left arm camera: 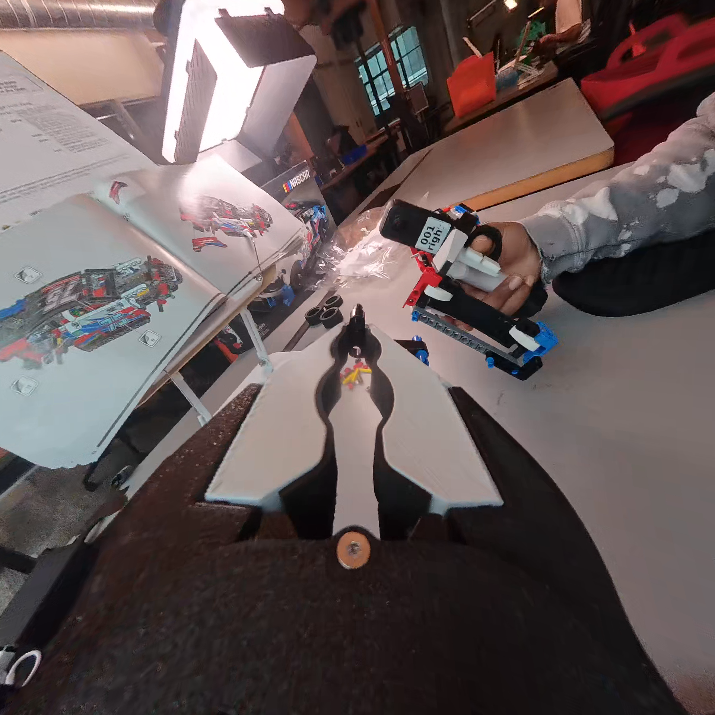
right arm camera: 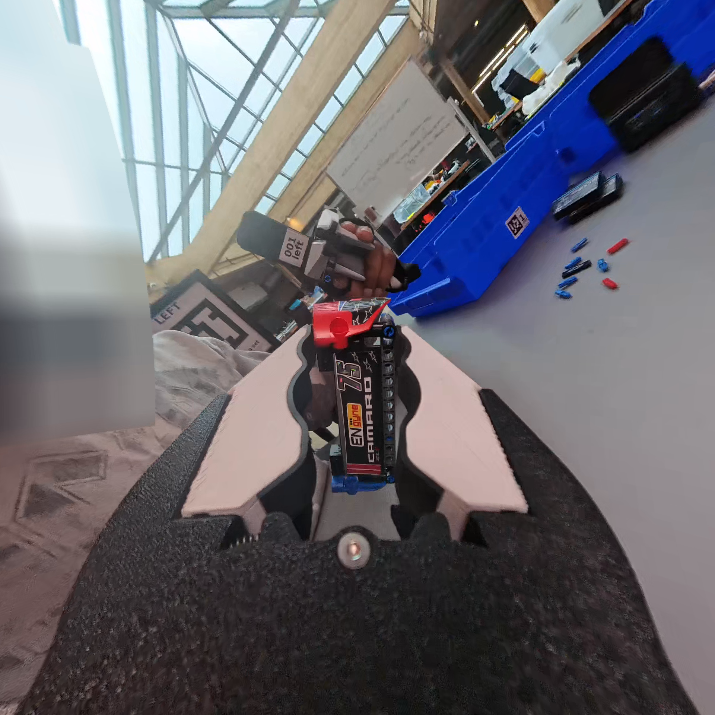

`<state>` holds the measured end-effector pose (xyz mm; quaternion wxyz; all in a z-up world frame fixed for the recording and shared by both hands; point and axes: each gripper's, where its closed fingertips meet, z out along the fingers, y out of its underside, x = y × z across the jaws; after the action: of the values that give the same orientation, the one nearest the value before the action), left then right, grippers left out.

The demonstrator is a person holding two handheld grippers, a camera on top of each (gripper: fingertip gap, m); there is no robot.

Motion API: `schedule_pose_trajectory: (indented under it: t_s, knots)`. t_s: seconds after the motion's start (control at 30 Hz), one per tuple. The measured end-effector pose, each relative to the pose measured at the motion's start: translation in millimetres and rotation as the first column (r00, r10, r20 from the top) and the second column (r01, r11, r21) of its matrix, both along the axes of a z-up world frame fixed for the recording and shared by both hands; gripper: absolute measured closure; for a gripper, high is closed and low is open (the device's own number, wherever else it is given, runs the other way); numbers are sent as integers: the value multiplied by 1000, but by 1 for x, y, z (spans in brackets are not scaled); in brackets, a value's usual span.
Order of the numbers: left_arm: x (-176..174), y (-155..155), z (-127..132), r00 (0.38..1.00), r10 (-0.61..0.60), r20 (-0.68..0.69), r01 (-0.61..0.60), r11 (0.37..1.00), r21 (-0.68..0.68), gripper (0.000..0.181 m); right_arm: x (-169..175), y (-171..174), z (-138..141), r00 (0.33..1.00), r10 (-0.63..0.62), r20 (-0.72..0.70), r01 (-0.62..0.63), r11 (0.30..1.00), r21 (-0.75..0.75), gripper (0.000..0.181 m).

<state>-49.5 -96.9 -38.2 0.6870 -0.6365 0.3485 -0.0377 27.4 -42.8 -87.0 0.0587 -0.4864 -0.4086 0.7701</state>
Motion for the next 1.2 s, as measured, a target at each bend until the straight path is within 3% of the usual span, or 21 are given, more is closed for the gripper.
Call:
schedule_pose_trajectory:
  t_s: [0.03,0.2,0.37,0.47,0.53,0.7,0.8,0.9,1.03,1.1,1.2]
  knots:
    - [4,4,-5,1000,-10,4,10,1000,-18,176,-2,-4,1,1000,4,-5,-4,1000,10,140]
    - [12,28,-43,981,-12,192,54,975,-215,175,-13,-3,-27,990,-27,140,8,991,136,140]
    - [18,37,-52,933,-17,358,133,945,-300,175,-12,20,-56,943,-168,287,82,954,289,138]
    - [22,41,-61,931,1,365,132,931,-340,175,-7,31,-69,911,-246,332,94,905,415,144]
    - [25,42,-68,935,9,353,129,922,-364,175,-4,33,-81,893,-267,362,71,878,473,162]
    - [30,45,-85,949,31,315,112,897,-428,175,8,51,-107,828,-368,423,13,767,642,160]
    - [29,47,-87,948,48,316,101,893,-439,175,3,56,-76,876,-400,271,121,723,680,157]
    - [30,51,-83,924,73,375,107,893,-437,175,-1,27,-26,954,-293,58,190,745,640,152]
    - [36,56,-74,885,100,454,113,901,-419,175,-12,-14,-21,976,-218,10,154,720,676,146]
    - [43,55,-73,898,74,434,116,911,-396,175,-17,-32,-22,985,-168,31,113,776,620,146]
    - [51,49,-67,928,19,372,112,938,-328,174,-17,-40,-16,993,-79,92,37,919,392,152]
